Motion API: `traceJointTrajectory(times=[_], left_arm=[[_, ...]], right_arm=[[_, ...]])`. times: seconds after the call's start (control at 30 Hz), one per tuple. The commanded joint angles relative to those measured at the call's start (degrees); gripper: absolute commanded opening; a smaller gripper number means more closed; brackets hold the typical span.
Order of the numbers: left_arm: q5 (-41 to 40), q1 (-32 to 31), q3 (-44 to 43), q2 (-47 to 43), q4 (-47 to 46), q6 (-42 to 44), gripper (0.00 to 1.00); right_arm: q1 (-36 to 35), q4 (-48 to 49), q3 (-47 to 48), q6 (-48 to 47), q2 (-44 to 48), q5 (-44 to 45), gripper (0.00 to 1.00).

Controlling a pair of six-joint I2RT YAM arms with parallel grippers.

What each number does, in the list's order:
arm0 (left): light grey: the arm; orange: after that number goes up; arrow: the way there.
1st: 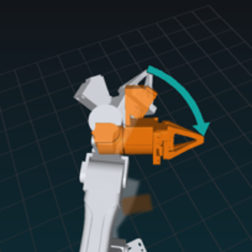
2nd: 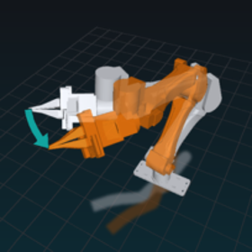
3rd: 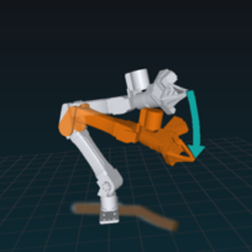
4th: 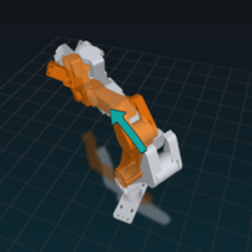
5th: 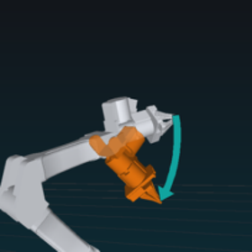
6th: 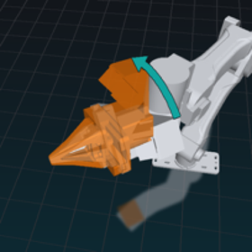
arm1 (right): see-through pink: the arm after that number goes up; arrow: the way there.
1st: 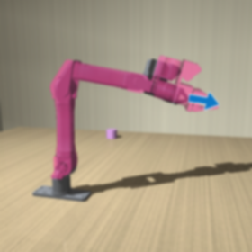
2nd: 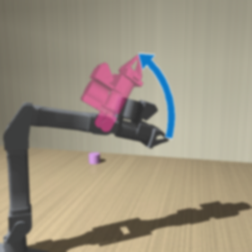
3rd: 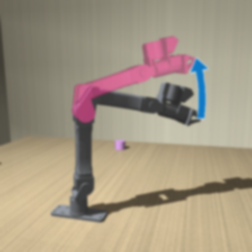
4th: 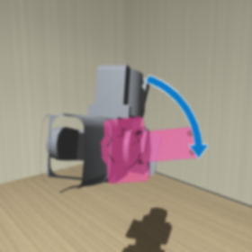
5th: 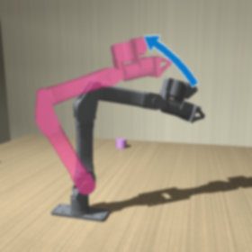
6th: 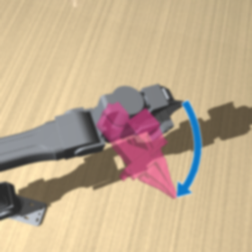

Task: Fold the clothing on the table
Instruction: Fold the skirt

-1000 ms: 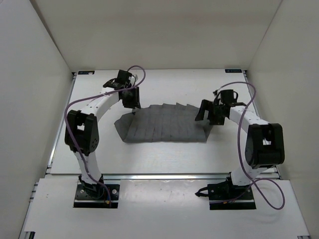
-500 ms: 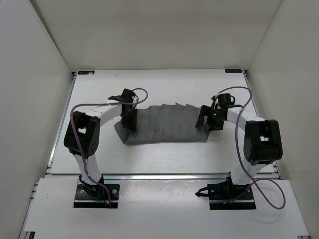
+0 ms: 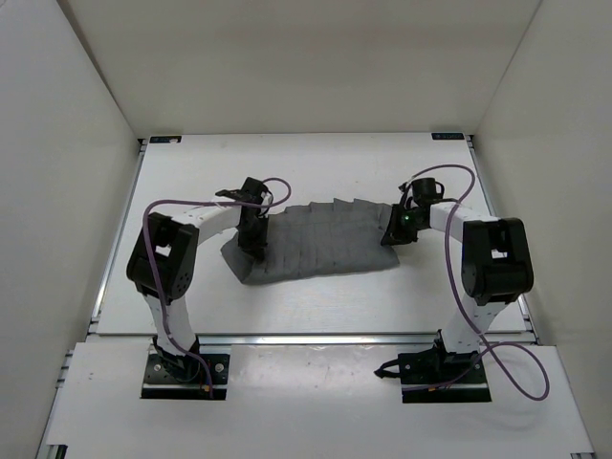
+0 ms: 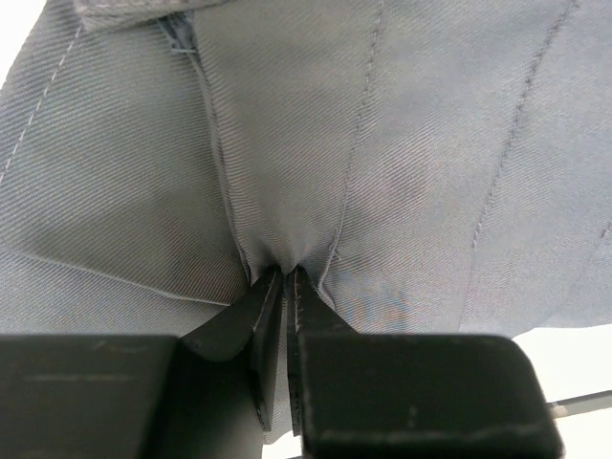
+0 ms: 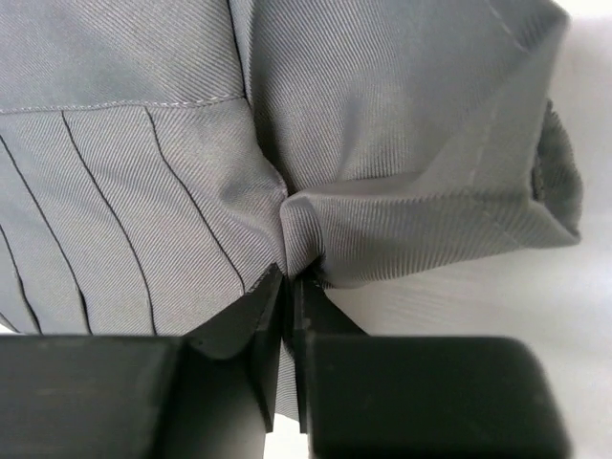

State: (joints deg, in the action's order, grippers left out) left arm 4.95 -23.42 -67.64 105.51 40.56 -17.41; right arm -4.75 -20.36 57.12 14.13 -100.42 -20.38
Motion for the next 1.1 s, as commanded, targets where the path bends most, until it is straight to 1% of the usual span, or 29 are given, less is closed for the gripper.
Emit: traceJointTrajectory(times=[0.0, 0.1, 0.13, 0.23, 0.33, 0.4, 0.47, 0.57, 0.7, 0.8, 0.83, 0.9, 0.93, 1.0, 1.03, 1.07], left_arm=[[1.11, -1.54, -2.22, 3.11, -1.79, 0.36, 0.1], [2.78, -3.03, -5.65, 6.01, -2.32, 0.19, 0.05], [3.65, -3.47, -6.45, 7.67, -2.76, 0.36, 0.01], [5.85, -4.62, -11.36, 11.54, -3.55, -0.25, 0.0], [9.54, -5.93, -15.14, 14.71, -5.39, -1.66, 0.0], [10.6, -7.33, -17.69, 16.39, -5.75, -2.28, 0.0], [12.0, -7.95, -21.65, 19.63, -5.83, -2.63, 0.0], [15.43, -8.92, -27.88, 23.06, -6.8, -4.12, 0.0], [18.69, -8.31, -31.5, 26.58, -10.05, -8.5, 0.0], [23.07, -7.43, -31.07, 27.47, -14.96, -12.46, 0.0], [23.78, -7.08, -30.28, 27.64, -15.68, -13.95, 0.0], [26.76, -6.2, -27.82, 26.68, -20.14, -16.51, 0.0], [27.56, -5.33, -25.29, 26.33, -21.47, -18.26, 0.0], [31.59, -3.83, -19.23, 24.31, -29.0, -23.35, 0.0], [33.44, -2.96, -17.63, 23.08, -31.04, -25.11, 0.0], [34.5, -1.99, -14.05, 22.55, -36.02, -28.61, 0.0]], right_arm=[[0.45, -2.39, 2.98, -1.3, -2.32, 2.02, 0.02], [0.45, -4.68, 10.44, -2.96, -1.54, 1.67, 0.01], [0.62, -5.82, 11.6, -2.97, -1.44, 0.44, 0.0], [-0.25, -3.91, 16.87, -2.45, -0.13, -4.56, 0.01], [-2.54, -2.58, 20.04, -0.95, 1.28, -6.33, 0.0], [-4.03, -2.14, 22.76, -0.25, 1.72, -8.35, 0.0], [-6.75, -0.74, 23.99, 0.19, 2.07, -11.07, 0.0], [-10.17, 4.25, 24.09, 3.87, 3.03, -14.5, 0.0], [-14.57, 11.03, 21.99, 7.83, 4.27, -17.67, 0.0], [-16.51, 15.6, 19.96, 10.38, 3.22, -19.95, 0.0], [-17.04, 16.31, 19.09, 11.61, 2.69, -20.66, 0.0], [-18.09, 18.42, 17.68, 12.24, 1.72, -21.45, 0.0], [-18.18, 18.77, 16.54, 13.11, 1.11, -21.45, 0.0], [-18.53, 19.57, 15.83, 13.29, 0.14, -22.42, 0.0], [-18.62, 19.48, 15.39, 13.55, -0.56, -22.42, 0.0], [-18.63, 19.92, 14.6, 14.16, -1.26, -22.51, 0.0]])
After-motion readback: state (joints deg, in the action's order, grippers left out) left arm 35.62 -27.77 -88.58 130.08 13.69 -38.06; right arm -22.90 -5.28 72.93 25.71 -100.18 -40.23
